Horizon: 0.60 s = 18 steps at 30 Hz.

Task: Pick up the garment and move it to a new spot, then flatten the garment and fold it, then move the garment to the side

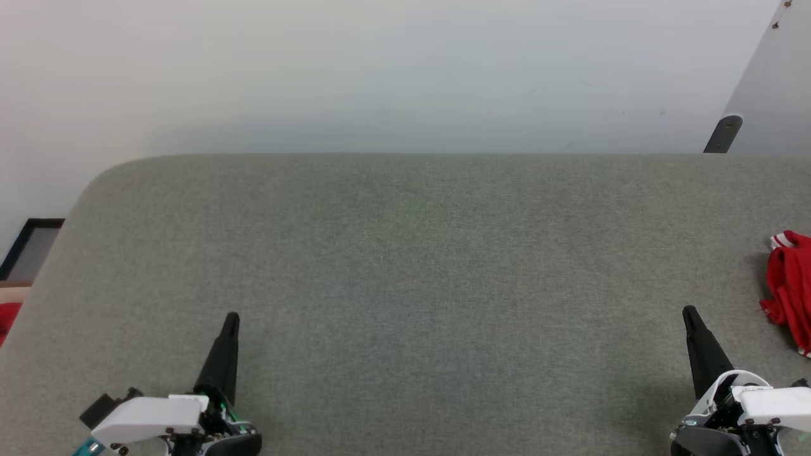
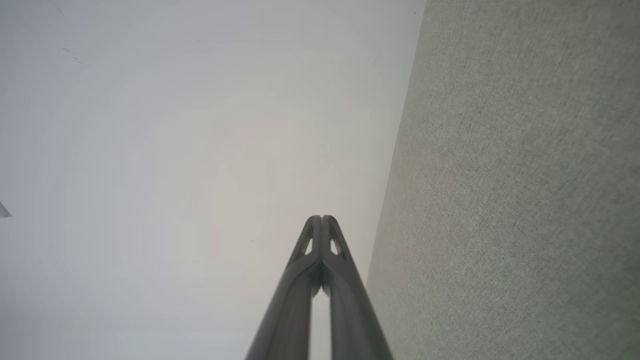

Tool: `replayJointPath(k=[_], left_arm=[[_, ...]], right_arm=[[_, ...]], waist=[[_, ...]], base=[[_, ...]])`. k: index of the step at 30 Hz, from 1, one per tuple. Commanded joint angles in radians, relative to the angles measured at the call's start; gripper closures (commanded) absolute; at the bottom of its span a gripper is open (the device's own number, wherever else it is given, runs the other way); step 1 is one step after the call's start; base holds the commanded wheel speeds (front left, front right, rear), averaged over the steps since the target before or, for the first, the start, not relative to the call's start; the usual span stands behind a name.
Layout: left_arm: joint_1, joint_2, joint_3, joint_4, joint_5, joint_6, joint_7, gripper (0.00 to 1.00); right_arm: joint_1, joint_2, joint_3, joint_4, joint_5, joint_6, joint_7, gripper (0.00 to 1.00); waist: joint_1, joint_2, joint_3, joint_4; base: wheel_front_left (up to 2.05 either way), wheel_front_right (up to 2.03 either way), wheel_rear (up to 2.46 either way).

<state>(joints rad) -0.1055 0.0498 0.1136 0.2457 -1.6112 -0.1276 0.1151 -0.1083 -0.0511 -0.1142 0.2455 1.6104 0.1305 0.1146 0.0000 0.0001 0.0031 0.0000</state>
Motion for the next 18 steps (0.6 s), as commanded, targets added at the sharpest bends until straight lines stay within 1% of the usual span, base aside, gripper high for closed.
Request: replayJointPath(k=[1, 18], left_arm=[[-0.010, -0.001, 0.002, 0.001, -0.003, -0.006, 0.001, 1.00], [-0.010, -0.001, 0.002, 0.001, -0.003, -0.006, 0.002, 1.00]], right_arm=[[-0.004, 0.004, 0.000, 0.000, 0.005, 0.000, 0.000, 1.00], [-0.004, 0.004, 0.000, 0.000, 0.005, 0.000, 0.000, 1.00]], waist=[[0.0000, -0.0001, 0.000, 0.000], [0.0000, -0.0001, 0.000, 0.000]], base=[[0.00, 0.00, 0.00], [0.00, 0.00, 0.00]])
